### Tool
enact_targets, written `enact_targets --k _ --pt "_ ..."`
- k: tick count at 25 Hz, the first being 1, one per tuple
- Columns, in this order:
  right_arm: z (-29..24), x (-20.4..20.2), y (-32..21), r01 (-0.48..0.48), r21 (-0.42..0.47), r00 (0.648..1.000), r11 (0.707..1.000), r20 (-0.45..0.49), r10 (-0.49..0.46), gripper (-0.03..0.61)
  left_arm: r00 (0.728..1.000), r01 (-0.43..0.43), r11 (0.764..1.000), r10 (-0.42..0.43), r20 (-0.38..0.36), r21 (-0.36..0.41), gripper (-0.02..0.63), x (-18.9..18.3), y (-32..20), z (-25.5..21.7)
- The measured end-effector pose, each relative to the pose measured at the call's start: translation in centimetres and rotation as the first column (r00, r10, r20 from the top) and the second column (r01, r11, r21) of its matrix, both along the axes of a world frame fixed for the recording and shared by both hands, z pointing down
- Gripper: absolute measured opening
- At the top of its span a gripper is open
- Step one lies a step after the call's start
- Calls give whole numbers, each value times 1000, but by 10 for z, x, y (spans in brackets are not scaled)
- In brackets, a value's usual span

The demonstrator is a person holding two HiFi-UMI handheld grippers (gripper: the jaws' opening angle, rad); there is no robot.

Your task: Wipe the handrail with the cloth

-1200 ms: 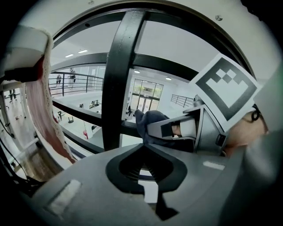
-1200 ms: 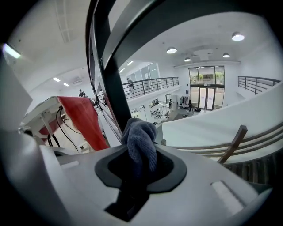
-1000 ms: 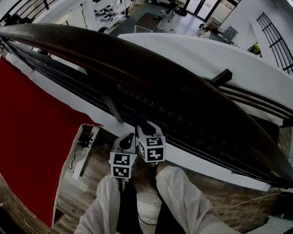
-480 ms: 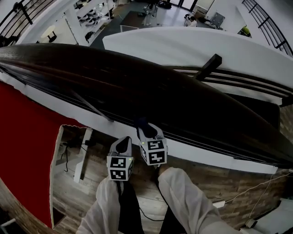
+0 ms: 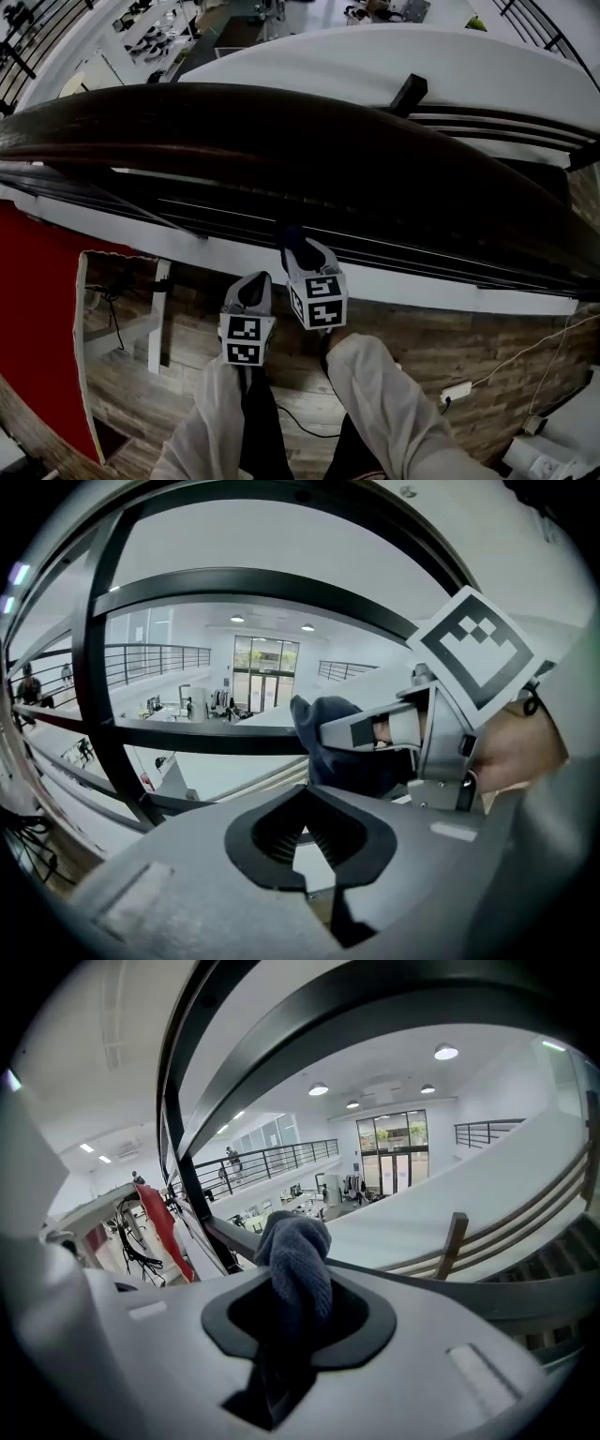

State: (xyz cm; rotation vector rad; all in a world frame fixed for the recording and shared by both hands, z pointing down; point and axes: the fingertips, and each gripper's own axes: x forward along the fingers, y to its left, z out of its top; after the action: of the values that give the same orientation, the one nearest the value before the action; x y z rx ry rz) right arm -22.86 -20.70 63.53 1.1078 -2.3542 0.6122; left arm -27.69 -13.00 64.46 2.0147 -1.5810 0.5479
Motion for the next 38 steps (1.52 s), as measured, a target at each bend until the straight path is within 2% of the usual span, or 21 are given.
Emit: enact_targets --k 2,7,12,17,29,38 --pt "0 21 -4 -36 2 999 999 -6 36 91 1000 -30 999 30 2 17 2 18 -5 -5" --pt "1 78 -3 -75 -5 997 997 1 75 92 995 -97 995 97 -11 -23 2 68 -2 2" --pt "0 131 -2 -127 23 992 992 -1 127 92 979 -204 979 204 7 -12 3 121 -12 1" --pt "-8 182 -4 -178 21 984 984 6 178 92 958 -286 958 286 -17 -5 2 182 -23 0" --pt "-2 304 -7 -338 29 941 941 -20 338 92 923 -382 924 380 -70 -20 2 282 -22 3" --pt "-5 365 -7 -363 57 928 930 -64 366 92 902 -419 908 416 -115 2 2 343 -23 0"
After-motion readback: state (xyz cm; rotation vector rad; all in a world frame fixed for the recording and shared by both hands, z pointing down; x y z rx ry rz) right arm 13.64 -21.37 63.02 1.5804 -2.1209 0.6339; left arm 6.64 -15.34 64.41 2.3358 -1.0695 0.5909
